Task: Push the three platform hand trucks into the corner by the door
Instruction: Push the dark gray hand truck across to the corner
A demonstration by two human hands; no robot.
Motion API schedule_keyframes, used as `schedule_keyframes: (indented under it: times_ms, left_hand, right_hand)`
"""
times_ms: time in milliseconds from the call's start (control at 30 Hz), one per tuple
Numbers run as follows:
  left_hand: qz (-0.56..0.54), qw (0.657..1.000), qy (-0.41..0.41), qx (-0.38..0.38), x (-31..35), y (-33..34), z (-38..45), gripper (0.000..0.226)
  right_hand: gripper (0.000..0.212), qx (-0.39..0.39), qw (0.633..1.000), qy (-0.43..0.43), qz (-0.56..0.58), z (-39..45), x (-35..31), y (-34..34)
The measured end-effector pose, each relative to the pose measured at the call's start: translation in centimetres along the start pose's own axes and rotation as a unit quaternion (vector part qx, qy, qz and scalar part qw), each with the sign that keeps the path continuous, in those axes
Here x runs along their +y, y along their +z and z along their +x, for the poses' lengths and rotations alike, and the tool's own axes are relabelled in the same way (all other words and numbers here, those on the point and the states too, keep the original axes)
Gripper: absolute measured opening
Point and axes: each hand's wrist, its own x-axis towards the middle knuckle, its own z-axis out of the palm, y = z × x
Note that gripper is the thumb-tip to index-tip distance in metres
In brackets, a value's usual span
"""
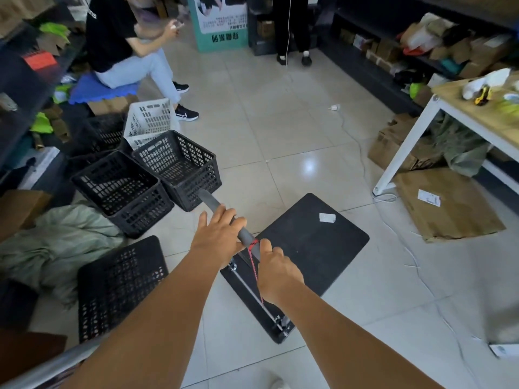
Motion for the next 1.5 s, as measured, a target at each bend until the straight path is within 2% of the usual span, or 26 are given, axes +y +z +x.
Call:
schedule_keyframes:
  times_ms: [200,400,667,800,1133,1267,1500]
  left_hand:
    - [-0.001,1.000,-0.028,-0.005,3.6,0.3,-3.1,0.045]
    - [-0.014,0.998,-0.059,0.003,7.8,2.2,-7.6,0.045]
    - [-0.013,0.998,-0.054,-0.012,13.5,3.1,-11.1,0.043]
    - [-0.034,0.997,-0.074,-0.015,16.0,3.6,-11.7,0.044]
    - [-0.058,0.984,-0.162,-0.040,25.7,3.6,-10.4,0.037]
    - [-0.082,0.973,-0.210,-0.046,31.3,3.4,-9.5,0.033]
    - [-0.106,0.955,-0.271,-0.059,39.5,3.0,-9.4,0.038]
  right_hand:
    - [0.056,-0.014,1.000,0.021,0.003,-2.6,2.3,0.2]
    - [0.051,-0.010,0.999,0.000,-0.032,-7.0,6.4,0.9]
    - [0.052,-0.001,0.996,-0.029,-0.082,-11.0,14.0,0.0]
    - [0.060,-0.019,0.995,-0.043,-0.090,-11.4,17.5,-1.3]
    - [0.064,-0.022,0.979,-0.153,-0.131,-9.8,27.2,-5.5]
    - [0.050,-0.024,0.970,-0.200,-0.137,-9.0,31.7,-7.9]
    - [0.045,-0.005,0.953,-0.251,-0.169,-9.4,36.5,-9.1]
